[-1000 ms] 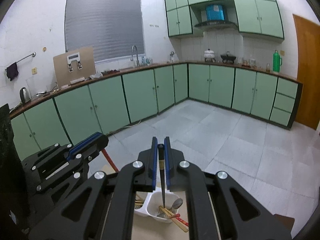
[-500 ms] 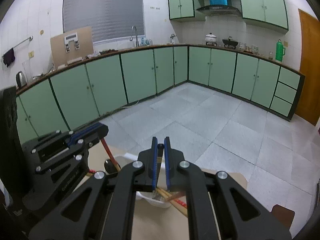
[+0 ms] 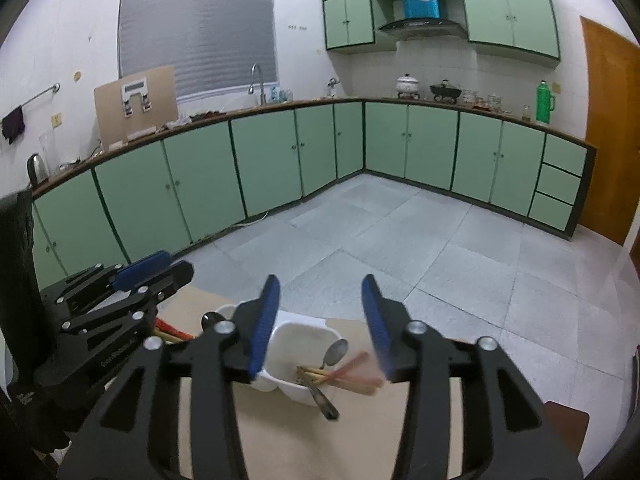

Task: Organize utensils

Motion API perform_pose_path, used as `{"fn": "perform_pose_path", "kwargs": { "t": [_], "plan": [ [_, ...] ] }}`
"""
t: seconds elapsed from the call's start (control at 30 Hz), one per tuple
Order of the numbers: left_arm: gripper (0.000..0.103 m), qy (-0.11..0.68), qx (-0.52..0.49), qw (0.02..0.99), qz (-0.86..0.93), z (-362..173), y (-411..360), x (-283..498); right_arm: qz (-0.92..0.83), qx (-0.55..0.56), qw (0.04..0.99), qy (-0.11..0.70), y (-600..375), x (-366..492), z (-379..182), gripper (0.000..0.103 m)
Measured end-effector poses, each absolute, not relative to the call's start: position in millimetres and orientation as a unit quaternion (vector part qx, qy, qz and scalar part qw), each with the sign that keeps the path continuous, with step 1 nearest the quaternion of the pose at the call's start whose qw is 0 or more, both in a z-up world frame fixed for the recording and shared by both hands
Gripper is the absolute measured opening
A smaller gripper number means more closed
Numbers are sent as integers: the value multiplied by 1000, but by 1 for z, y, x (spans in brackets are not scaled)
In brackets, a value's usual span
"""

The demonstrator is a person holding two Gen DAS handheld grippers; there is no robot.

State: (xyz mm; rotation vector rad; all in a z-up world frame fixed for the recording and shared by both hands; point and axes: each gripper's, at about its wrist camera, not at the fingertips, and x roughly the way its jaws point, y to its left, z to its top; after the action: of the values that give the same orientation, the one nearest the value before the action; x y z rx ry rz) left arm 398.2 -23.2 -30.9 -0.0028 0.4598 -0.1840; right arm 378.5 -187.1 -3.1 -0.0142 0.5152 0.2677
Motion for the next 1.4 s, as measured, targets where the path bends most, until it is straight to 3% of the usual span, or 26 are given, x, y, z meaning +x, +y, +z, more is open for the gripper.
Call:
{"fn": "perform_pose_path", "kwargs": {
  "t": [0.27, 0.53, 0.83, 1.03, 1.4],
  "plan": [
    [64, 220, -5, 972, -79, -21, -16, 369, 106, 17, 968, 228, -220, 343, 6, 81],
    [83, 233, -19, 970, -66, -29, -4, 325, 96, 34, 965, 241, -240, 295, -14, 95],
    [95, 293, -31, 954, -60, -64, 4, 266, 78, 42, 950, 301, -239, 238, -70, 98],
    [97, 320, -32, 945, -50, -82, 4, 225, 88, 44, 934, 344, -227, 200, -101, 98],
    [97, 331, -34, 941, -60, -80, -7, 161, 126, 42, 926, 352, -211, 141, -88, 98]
  ]
}}
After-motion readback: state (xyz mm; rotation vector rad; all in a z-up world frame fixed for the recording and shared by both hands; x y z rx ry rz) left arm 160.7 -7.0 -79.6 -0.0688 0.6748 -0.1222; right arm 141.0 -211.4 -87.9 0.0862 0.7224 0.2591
